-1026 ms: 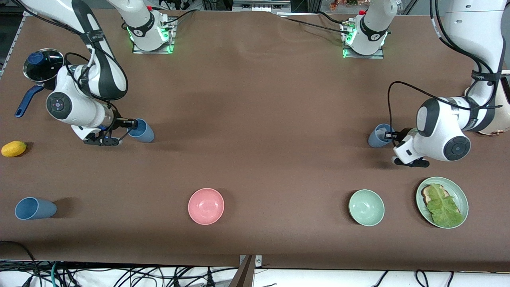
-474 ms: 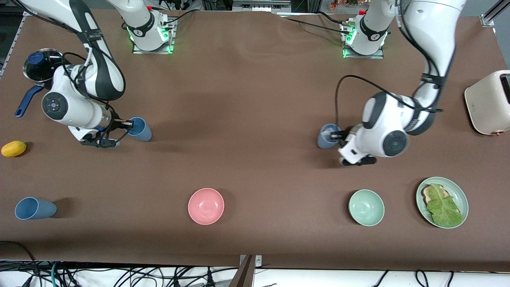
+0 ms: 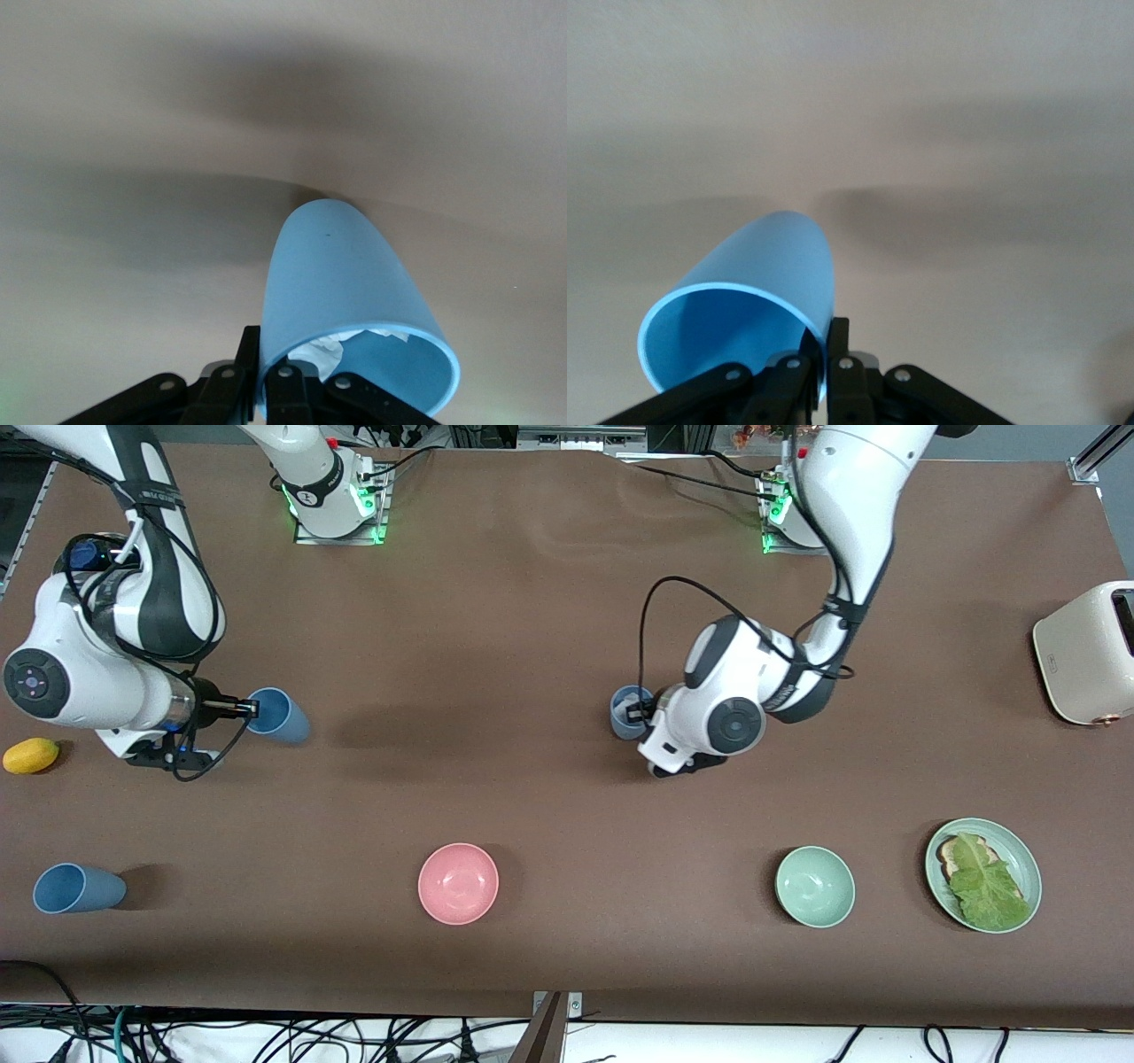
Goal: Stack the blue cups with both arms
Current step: 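Carry the tissue cup with the left gripper to mid-table and release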
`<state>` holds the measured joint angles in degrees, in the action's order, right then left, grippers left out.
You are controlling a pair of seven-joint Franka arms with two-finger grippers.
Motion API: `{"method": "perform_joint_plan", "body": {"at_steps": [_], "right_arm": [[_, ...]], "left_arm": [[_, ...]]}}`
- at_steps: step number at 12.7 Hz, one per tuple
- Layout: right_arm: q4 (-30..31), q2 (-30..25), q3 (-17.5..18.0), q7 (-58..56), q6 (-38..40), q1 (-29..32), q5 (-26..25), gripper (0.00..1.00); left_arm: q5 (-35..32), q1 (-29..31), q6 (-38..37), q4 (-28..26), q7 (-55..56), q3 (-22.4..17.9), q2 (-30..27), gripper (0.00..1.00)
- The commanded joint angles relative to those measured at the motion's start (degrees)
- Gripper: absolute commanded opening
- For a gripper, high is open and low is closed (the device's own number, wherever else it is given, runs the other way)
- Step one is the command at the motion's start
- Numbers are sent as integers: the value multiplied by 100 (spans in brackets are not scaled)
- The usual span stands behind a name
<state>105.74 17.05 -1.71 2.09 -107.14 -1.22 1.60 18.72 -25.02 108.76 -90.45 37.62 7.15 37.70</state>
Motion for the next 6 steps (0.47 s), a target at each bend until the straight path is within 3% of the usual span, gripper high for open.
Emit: {"method": "perform_joint_plan", "body": {"at_steps": [1, 2, 3, 4, 6], "right_arm": [[-544, 141, 13, -191, 402, 43, 16, 0], [-702, 149, 13, -192, 561, 35, 24, 0], [-817, 175, 13, -183, 649, 17, 42, 0], [-896, 184, 21, -165, 720, 8, 51, 0], [-1019, 185, 48, -139, 816, -36, 60, 0]], "left_arm": [[193, -56, 40, 352, 167, -64, 307, 0], [194, -56, 40, 353, 158, -73, 308, 11], [185, -21, 31, 361, 97, -73, 308, 75], [194, 31, 23, 370, 79, -73, 299, 100], [124, 76, -300, 772, 114, -108, 264, 100]]}}
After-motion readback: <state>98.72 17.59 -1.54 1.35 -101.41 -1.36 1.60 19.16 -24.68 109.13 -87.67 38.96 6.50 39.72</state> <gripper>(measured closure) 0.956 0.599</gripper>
